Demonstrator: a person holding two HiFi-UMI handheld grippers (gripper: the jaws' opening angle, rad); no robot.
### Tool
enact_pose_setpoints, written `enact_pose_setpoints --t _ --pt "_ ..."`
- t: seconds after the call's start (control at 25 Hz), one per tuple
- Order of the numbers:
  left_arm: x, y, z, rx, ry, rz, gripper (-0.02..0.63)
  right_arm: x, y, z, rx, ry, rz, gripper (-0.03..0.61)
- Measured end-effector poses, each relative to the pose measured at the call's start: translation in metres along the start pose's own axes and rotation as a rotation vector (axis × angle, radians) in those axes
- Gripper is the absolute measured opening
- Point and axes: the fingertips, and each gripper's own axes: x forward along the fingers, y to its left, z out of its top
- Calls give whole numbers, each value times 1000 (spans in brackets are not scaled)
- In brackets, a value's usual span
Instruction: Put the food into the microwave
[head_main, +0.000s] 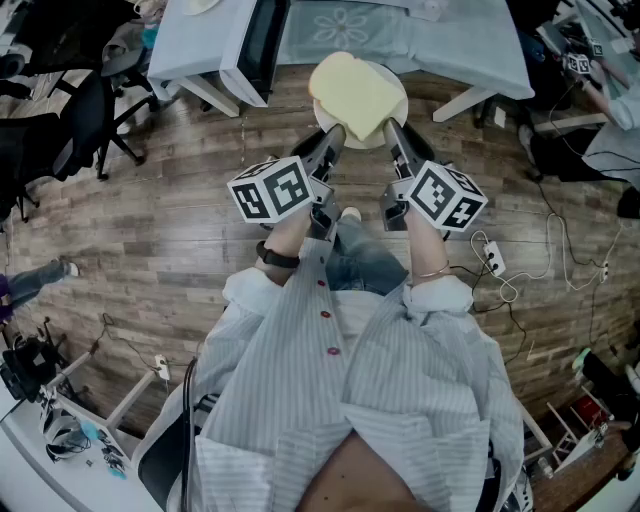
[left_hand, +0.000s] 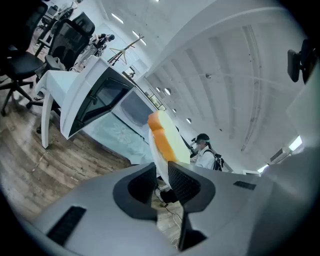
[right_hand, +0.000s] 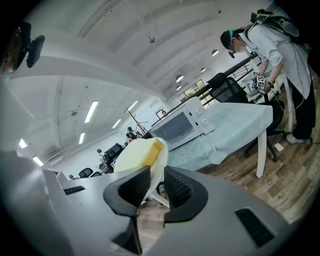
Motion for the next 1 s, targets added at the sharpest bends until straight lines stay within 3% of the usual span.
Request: enact_pose_setpoints --t 1.0 --pt "21 -15 -9 9 -44 21 72 -5 -23 14 -9 0 55 104"
